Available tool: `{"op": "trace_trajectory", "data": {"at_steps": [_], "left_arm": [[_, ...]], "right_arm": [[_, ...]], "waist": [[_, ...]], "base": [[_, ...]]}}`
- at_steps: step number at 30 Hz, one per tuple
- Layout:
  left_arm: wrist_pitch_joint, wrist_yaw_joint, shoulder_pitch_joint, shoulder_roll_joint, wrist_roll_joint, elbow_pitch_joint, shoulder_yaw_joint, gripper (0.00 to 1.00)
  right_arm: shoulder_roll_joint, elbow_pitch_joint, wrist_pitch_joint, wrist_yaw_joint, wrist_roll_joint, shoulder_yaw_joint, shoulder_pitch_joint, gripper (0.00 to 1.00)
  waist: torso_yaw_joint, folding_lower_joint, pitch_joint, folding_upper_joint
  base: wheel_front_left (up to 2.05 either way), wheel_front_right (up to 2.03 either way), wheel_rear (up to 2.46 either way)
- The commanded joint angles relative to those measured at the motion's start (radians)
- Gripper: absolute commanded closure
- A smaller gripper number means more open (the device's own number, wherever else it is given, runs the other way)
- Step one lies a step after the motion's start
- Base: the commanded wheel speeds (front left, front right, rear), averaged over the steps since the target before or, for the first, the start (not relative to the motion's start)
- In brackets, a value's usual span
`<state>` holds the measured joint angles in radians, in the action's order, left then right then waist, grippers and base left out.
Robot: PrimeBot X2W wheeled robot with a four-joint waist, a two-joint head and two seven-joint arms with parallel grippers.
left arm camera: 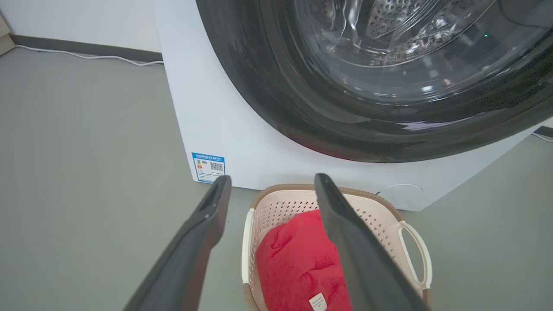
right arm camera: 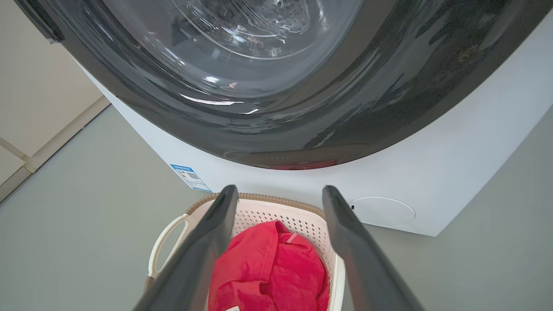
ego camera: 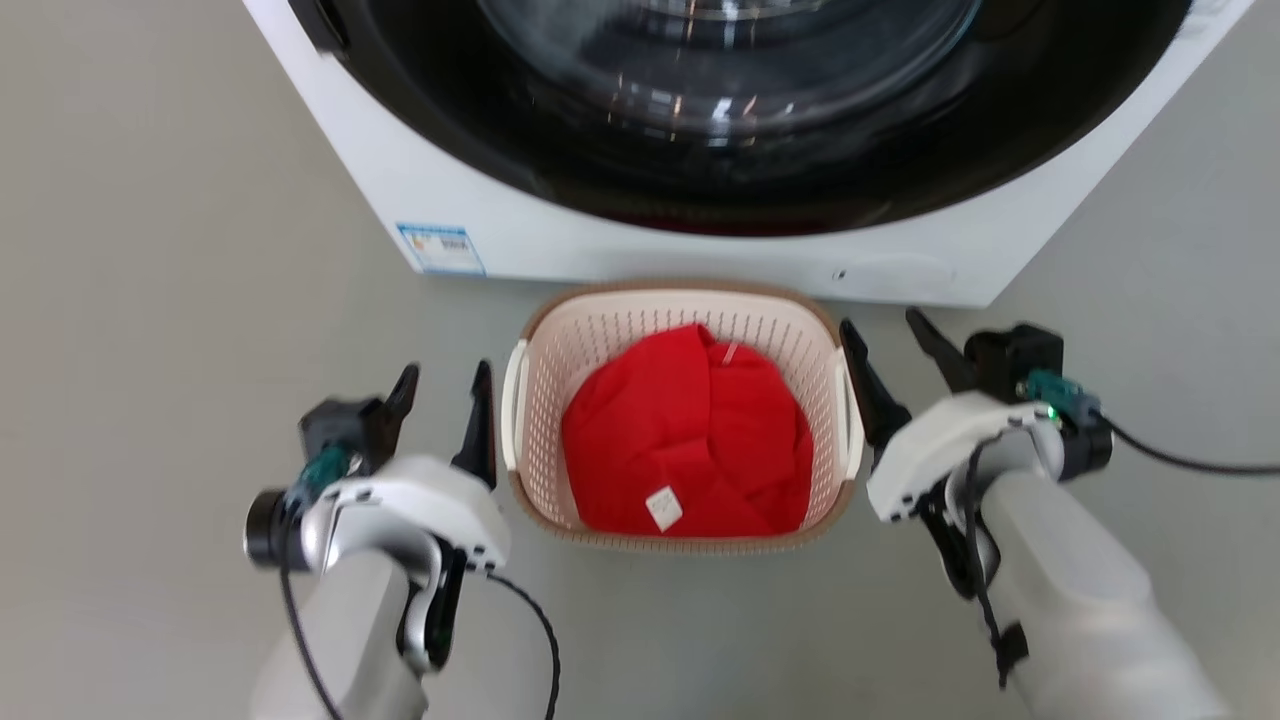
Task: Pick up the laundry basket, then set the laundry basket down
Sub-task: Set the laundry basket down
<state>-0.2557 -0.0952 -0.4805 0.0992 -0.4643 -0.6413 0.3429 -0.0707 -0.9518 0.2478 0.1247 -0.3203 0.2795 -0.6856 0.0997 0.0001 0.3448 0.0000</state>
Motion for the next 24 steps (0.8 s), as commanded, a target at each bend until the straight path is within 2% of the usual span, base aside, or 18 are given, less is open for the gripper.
{"op": "trace_trajectory", "data": {"at_steps": [1,5,12,24], "left_arm": [[-0.006,0.008,0.048,0.013,0.031,0.063,-0.070,0.00],[-0.006,0.012,0.162,-0.012,0.090,0.157,-0.152,0.00],[-0.006,0.023,0.290,-0.032,0.161,0.261,-0.233,0.00],[-0.006,0.028,0.499,-0.047,0.213,0.395,-0.293,0.00]], "right_arm": [[0.020,0.059,0.014,0.006,-0.002,0.001,0.060,0.00],[0.020,0.154,0.014,0.006,0.003,-0.025,0.155,0.00],[0.020,0.287,0.014,0.006,-0.001,-0.042,0.290,0.00],[0.020,0.460,0.014,0.006,0.006,-0.033,0.499,0.00]], "waist": [[-0.014,-0.0001,-0.069,0.0000],[-0.019,-0.0001,-0.135,0.0000],[-0.027,-0.0001,-0.221,0.0000],[-0.041,-0.0001,-0.336,0.0000]], "base": [[0.00,0.00,0.00],[0.00,0.00,0.00],[0.00,0.00,0.00],[0.00,0.00,0.00]]}}
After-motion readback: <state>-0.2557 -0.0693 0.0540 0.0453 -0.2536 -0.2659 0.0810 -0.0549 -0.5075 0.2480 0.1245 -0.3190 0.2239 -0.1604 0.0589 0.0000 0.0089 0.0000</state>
